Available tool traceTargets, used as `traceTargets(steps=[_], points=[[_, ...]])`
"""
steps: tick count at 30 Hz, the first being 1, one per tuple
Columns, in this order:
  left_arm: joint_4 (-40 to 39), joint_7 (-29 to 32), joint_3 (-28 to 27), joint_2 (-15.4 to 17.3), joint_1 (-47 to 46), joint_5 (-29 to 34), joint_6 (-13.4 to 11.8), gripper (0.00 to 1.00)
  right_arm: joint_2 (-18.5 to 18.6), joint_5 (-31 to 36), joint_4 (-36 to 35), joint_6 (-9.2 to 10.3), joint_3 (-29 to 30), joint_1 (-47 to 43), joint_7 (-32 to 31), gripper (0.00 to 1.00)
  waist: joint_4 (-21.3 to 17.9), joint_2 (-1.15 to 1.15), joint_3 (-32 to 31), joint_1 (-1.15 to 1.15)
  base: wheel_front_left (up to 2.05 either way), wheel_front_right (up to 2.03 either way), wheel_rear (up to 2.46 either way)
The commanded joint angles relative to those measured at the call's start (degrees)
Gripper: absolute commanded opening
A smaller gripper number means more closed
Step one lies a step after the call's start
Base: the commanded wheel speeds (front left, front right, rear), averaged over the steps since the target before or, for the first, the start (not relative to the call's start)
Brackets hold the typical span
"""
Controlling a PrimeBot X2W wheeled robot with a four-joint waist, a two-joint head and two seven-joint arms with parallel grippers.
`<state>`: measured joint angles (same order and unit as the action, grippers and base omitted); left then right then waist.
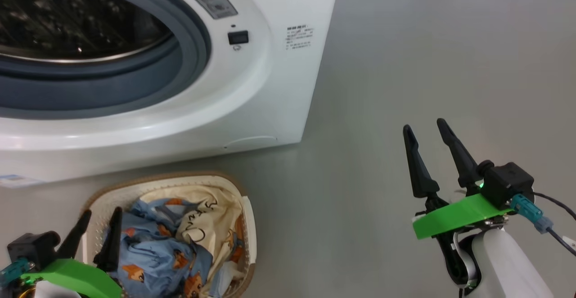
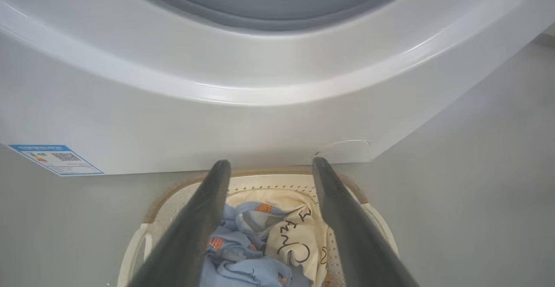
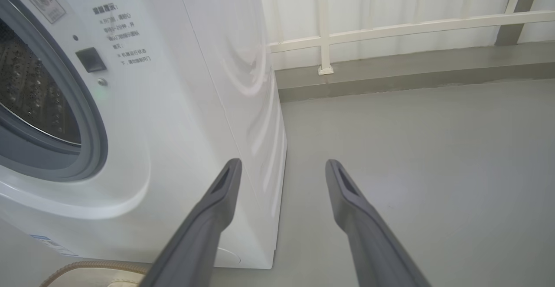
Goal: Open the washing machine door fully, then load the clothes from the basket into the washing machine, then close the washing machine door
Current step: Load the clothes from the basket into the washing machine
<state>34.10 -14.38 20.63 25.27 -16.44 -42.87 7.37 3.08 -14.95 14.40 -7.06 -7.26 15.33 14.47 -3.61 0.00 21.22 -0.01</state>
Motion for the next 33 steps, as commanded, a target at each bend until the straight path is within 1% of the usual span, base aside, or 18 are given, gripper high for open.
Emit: traceTargets(steps=[1, 4, 5, 6, 15, 20, 25, 33], points=[[1.0, -0.6, -0.6, 2.8, -1.9, -1.3, 0.1, 1.00, -0.2, -1.0, -1.7, -0.43, -1.5, 1.2, 0.5, 1.00, -1.3, 0.00, 4.0, 0.01, 0.00, 0.00, 0.00], [4.3, -0.3, 3.2, 3.6, -3.6, -4.0, 0.1, 1.00, -0.2, -1.4, -2.2, -0.43, -1.9, 2.0, 0.5, 1.00, -1.8, 0.00, 6.1, 0.01, 0.00, 0.00, 0.00], [4.3, -0.3, 3.2, 3.6, -3.6, -4.0, 0.1, 1.00, -0.2, -1.4, -2.2, -0.43, -1.9, 2.0, 0.5, 1.00, -1.8, 0.00, 6.1, 0.01, 0.00, 0.00, 0.00], [5.2, -0.2, 4.5, 4.0, -4.2, -4.8, 0.1, 1.00, -0.2, -1.5, -2.4, -0.43, -2.0, 2.3, 0.5, 1.00, -2.0, 0.00, 6.7, 0.01, 0.00, 0.00, 0.00], [12.0, 2.1, 14.5, 5.5, -8.2, -13.5, 0.1, 1.00, -0.2, -1.8, -4.1, -0.43, -2.6, 4.2, 0.5, 1.00, -3.4, 0.00, 12.0, 0.01, 0.00, 0.00, 0.00], [15.1, 3.3, 19.3, 6.1, -11.1, -16.7, 0.1, 1.00, -0.2, -1.6, -4.7, -0.43, -2.8, 5.2, 0.5, 1.00, -3.8, 0.00, 14.5, 0.01, 0.00, 0.00, 0.00], [17.6, 5.5, 23.0, 6.5, -13.8, -20.5, 0.1, 1.00, -0.2, -1.4, -5.6, -0.43, -3.3, 6.3, 0.5, 1.00, -4.3, 0.00, 17.2, 0.01, 0.00, 0.00, 0.00], [20.8, 7.4, 27.0, 7.4, -18.1, -25.2, 0.1, 1.00, -0.2, -1.5, -7.0, -0.43, -3.9, 7.5, 0.5, 1.00, -5.8, 0.00, 21.3, 0.01, 0.00, 0.00, 0.00]])
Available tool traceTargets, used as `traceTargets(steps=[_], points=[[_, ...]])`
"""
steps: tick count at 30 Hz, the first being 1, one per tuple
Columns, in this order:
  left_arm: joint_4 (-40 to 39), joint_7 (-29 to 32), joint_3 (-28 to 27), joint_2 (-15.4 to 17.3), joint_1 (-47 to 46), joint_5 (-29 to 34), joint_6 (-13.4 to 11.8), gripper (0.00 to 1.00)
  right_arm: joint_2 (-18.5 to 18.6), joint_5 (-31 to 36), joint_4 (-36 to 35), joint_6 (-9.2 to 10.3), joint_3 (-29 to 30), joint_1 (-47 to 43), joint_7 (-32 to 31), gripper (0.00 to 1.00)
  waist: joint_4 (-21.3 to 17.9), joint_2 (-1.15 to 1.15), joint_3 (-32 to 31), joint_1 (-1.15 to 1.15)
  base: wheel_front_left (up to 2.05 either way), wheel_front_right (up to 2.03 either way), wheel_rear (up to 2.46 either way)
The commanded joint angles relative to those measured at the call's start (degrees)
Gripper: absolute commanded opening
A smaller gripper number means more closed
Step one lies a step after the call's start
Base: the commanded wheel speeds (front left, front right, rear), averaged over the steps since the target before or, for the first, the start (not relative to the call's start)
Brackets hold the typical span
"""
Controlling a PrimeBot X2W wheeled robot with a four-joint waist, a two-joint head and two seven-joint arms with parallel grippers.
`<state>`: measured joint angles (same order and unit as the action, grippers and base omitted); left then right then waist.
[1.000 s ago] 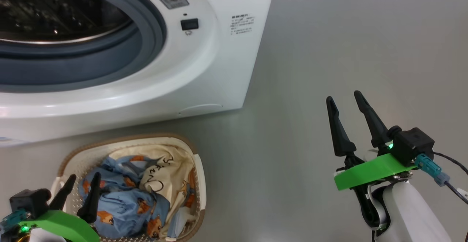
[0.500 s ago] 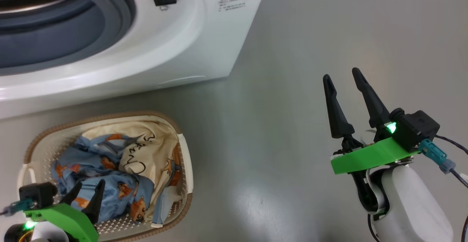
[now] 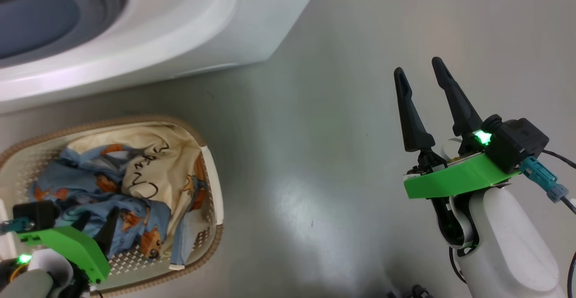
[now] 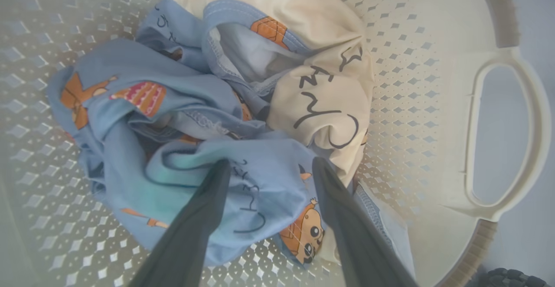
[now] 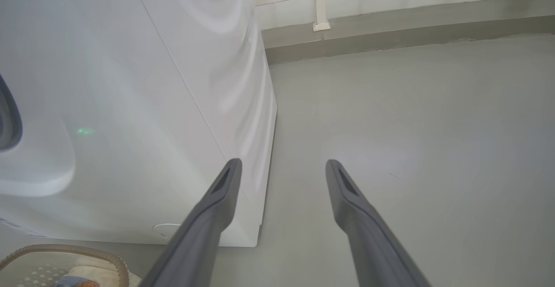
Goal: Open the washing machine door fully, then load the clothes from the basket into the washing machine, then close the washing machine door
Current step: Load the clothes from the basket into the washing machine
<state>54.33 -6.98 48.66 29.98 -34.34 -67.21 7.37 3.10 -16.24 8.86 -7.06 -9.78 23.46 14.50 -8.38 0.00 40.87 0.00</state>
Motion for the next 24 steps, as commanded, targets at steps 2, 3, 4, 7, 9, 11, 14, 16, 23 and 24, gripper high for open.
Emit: traceTargets(steps=[2, 3, 4, 7, 9, 11, 14, 16, 23, 24], points=[[1.2, 0.3, -0.1, 2.9, -1.0, -1.7, 0.1, 1.00, -0.2, -0.4, -1.8, -0.43, -1.3, -0.6, 0.5, 1.00, -1.3, 0.00, 2.4, 0.00, 0.00, 0.00, 0.00], [1.5, 0.4, 0.3, 3.0, -1.4, -2.1, 0.1, 1.00, -0.2, -0.4, -1.9, -0.43, -1.3, -0.6, 0.5, 1.00, -1.5, 0.00, 2.8, 0.00, 0.00, 0.00, 0.00], [1.8, 0.5, 0.8, 3.1, -1.7, -2.5, 0.1, 1.00, -0.2, -0.5, -2.0, -0.43, -1.3, -0.6, 0.5, 1.00, -1.6, 0.00, 3.0, 0.00, 0.00, 0.00, 0.00], [2.6, 0.8, 2.0, 3.2, -2.5, -3.6, 0.1, 1.00, -0.2, -0.5, -2.4, -0.43, -1.3, -0.7, 0.5, 1.00, -1.8, 0.00, 3.6, 0.00, 0.00, 0.00, 0.00], [3.0, 1.2, 2.9, 3.2, -3.1, -4.3, 0.1, 1.00, -0.2, -0.5, -2.5, -0.43, -1.3, -0.6, 0.5, 1.00, -2.0, 0.00, 4.0, 0.00, 0.00, 0.00, 0.00], [3.5, 1.6, 3.7, 3.1, -3.7, -4.7, 0.1, 1.00, -0.2, -0.4, -2.5, -0.43, -1.4, -0.5, 0.5, 1.00, -2.0, 0.00, 4.4, 0.00, 0.00, 0.00, 0.00], [4.2, 1.8, 4.8, 2.7, -4.8, -5.5, 0.1, 1.00, -0.2, -0.2, -2.7, -0.43, -1.5, -0.4, 0.5, 1.00, -2.1, 0.00, 4.8, 0.00, 0.00, 0.00, 0.00], [4.6, 2.0, 5.7, 2.5, -5.4, -5.8, 0.1, 1.00, -0.2, 0.1, -2.8, -0.43, -1.4, -0.4, 0.5, 1.00, -2.2, 0.00, 5.0, 0.00, 0.00, 0.00, 0.00], [5.9, 2.6, 7.7, 2.5, -6.6, -7.0, 0.1, 1.00, -0.2, 0.3, -3.1, -0.43, -1.5, -0.5, 0.5, 1.00, -2.7, 0.00, 5.3, 0.00, 0.00, 0.00, 0.00], [6.0, 2.4, 7.9, 2.5, -6.7, -7.2, 0.1, 1.00, -0.2, 0.4, -3.2, -0.43, -1.4, -0.6, 0.5, 1.00, -2.7, 0.00, 5.3, 0.00, 0.00, 0.00, 0.00]])
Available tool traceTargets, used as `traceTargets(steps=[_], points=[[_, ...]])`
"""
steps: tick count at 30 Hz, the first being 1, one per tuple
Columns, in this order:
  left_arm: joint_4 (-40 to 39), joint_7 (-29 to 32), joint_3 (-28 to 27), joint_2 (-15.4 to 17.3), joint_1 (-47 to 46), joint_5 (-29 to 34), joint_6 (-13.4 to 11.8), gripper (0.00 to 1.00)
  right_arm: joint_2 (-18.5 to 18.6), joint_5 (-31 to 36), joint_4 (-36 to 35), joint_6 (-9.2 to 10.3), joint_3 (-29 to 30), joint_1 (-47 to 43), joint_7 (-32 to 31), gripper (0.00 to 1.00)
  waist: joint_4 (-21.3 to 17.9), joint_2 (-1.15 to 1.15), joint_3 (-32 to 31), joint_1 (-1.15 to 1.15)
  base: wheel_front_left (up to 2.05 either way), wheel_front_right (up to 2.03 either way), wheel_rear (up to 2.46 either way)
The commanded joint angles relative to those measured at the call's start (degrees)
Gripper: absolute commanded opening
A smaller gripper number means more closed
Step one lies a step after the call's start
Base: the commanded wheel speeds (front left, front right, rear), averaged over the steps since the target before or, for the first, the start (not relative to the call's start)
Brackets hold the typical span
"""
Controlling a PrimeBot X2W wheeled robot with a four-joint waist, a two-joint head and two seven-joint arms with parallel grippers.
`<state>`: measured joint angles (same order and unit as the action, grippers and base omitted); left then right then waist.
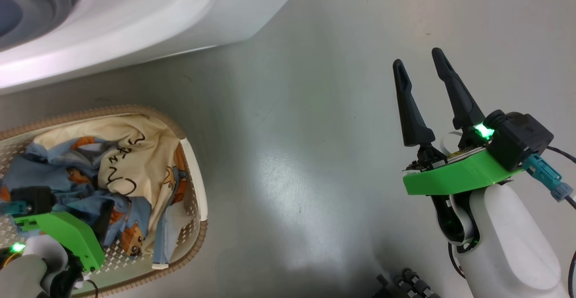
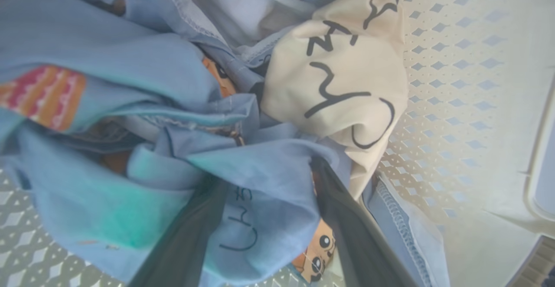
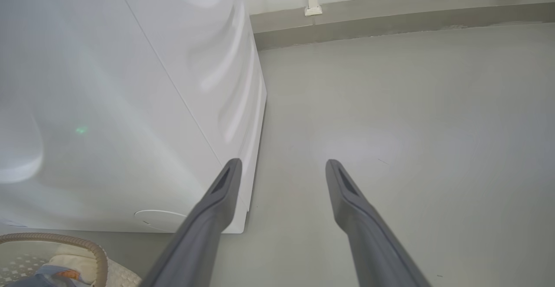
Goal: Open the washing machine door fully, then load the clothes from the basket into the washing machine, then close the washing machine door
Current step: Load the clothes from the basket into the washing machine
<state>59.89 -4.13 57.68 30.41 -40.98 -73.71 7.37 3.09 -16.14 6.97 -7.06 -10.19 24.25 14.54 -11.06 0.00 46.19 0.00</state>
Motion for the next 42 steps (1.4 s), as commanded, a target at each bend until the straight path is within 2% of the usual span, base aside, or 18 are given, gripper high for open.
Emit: traceTargets(steps=[1, 6, 7, 9, 10, 25, 42], points=[[0.5, -0.6, -0.8, 2.1, -0.2, -0.9, 0.1, 1.00, -0.2, 0.3, -1.4, -0.43, -1.0, -1.4, 0.5, 1.00, -0.1, 0.00, 0.1, 0.00, 0.00, 0.00, 0.00], [1.2, -1.2, 0.5, 2.4, -1.0, -2.1, 0.1, 0.99, -0.2, 0.4, -1.7, -0.43, -0.9, -1.5, 0.5, 1.00, -0.3, 0.00, 0.5, 0.00, 0.00, 0.00, 0.00], [1.2, -1.3, 0.8, 2.4, -1.2, -2.2, 0.1, 0.76, -0.2, 0.4, -1.7, -0.43, -1.0, -1.4, 0.5, 1.00, -0.3, 0.00, 0.5, 0.00, 0.00, 0.00, 0.00], [1.2, -1.9, 1.2, 2.3, -1.4, -2.4, 0.1, 0.14, -0.2, 0.4, -1.7, -0.43, -1.0, -1.4, 0.5, 1.00, -0.2, 0.00, 0.5, 0.00, 0.00, 0.00, 0.00], [1.1, -2.2, 1.5, 2.3, -1.5, -2.6, 0.1, 0.00, -0.2, 0.4, -1.6, -0.43, -1.0, -1.3, 0.5, 1.00, -0.2, 0.00, 0.4, 0.00, 0.00, 0.00, 0.00], [-3.9, -5.1, 4.9, 3.0, 1.4, -6.7, 0.1, 0.00, -0.2, -0.3, 0.6, -0.43, -1.8, -1.3, 0.5, 1.00, 0.4, 0.00, -5.1, 0.00, 0.00, 0.00, 0.00], [-7.4, -10.4, 5.9, 2.1, 6.1, -9.3, 0.1, 0.00, -0.2, -1.3, 4.4, -0.43, -1.9, -2.8, 0.5, 1.00, 2.5, 0.00, -16.0, 0.00, 0.00, 0.00, 0.00]])
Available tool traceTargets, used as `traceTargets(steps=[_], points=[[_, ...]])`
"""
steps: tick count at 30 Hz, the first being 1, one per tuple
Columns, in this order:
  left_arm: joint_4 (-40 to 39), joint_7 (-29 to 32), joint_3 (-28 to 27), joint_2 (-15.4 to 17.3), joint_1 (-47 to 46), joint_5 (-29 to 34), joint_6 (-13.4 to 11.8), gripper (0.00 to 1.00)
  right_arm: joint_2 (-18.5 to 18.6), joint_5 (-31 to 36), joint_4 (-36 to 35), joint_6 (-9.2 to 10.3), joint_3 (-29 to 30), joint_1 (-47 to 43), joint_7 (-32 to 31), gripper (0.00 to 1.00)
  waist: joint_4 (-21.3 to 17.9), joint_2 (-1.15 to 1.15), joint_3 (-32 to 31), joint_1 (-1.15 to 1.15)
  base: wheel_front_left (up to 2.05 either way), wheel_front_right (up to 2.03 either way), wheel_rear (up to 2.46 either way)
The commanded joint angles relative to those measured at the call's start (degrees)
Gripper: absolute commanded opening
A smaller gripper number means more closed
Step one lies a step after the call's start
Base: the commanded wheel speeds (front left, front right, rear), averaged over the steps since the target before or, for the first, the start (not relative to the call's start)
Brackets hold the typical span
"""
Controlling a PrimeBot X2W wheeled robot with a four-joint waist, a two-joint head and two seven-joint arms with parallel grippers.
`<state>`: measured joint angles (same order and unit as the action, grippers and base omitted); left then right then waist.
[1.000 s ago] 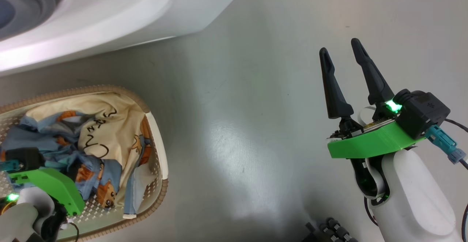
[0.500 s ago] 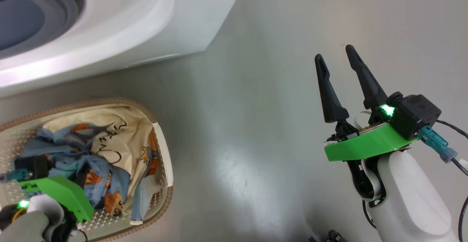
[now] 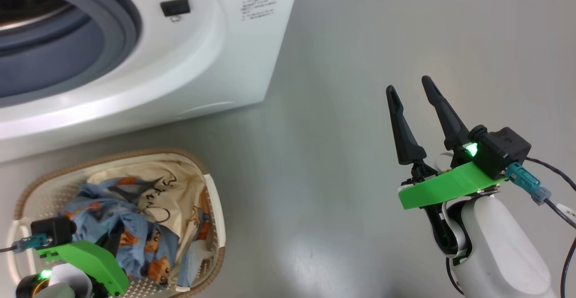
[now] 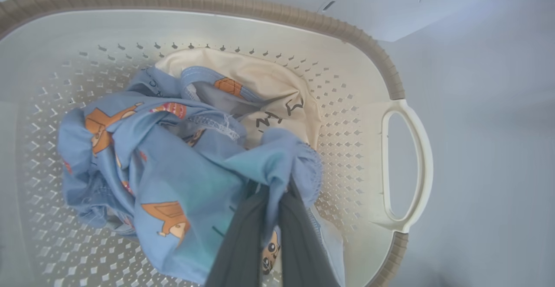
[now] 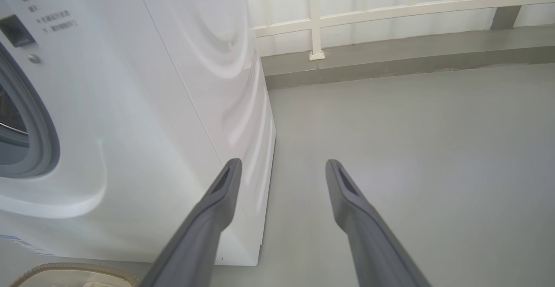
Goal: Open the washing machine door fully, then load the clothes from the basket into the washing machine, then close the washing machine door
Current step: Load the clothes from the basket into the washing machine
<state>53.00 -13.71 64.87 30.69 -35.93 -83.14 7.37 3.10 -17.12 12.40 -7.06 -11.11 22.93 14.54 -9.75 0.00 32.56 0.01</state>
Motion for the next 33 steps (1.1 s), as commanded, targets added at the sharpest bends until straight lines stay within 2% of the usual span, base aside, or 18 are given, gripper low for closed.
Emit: traceTargets(steps=[1, 7, 21, 33], points=[[-0.9, -1.0, -1.4, 1.8, 1.2, 0.3, 0.1, 0.00, -0.2, -0.3, -0.7, -0.43, -0.9, -1.6, 0.5, 1.00, 1.5, 0.00, -2.9, -0.01, 0.00, 0.00, 0.00], [-3.6, -1.3, -4.7, 2.0, 2.5, 2.7, 0.1, 0.00, -0.2, -0.4, 0.8, -0.43, -0.5, -2.1, 0.5, 1.00, 3.4, 0.00, -6.7, -0.01, 0.00, 0.00, 0.00], [-12.5, -1.3, -19.9, 0.0, 11.4, 15.3, 0.1, 0.00, -0.2, -0.4, 4.5, -0.43, 0.8, -5.0, 0.5, 1.00, 8.0, 0.00, -17.3, -0.01, 0.00, 0.00, 0.00], [-22.1, -1.3, -33.8, -3.3, 20.2, 24.9, 0.1, 0.00, -0.2, -0.5, 6.9, -0.43, 2.2, -9.0, 0.5, 1.00, 10.9, 0.00, -26.9, -0.01, 0.00, 0.00, 0.00]])
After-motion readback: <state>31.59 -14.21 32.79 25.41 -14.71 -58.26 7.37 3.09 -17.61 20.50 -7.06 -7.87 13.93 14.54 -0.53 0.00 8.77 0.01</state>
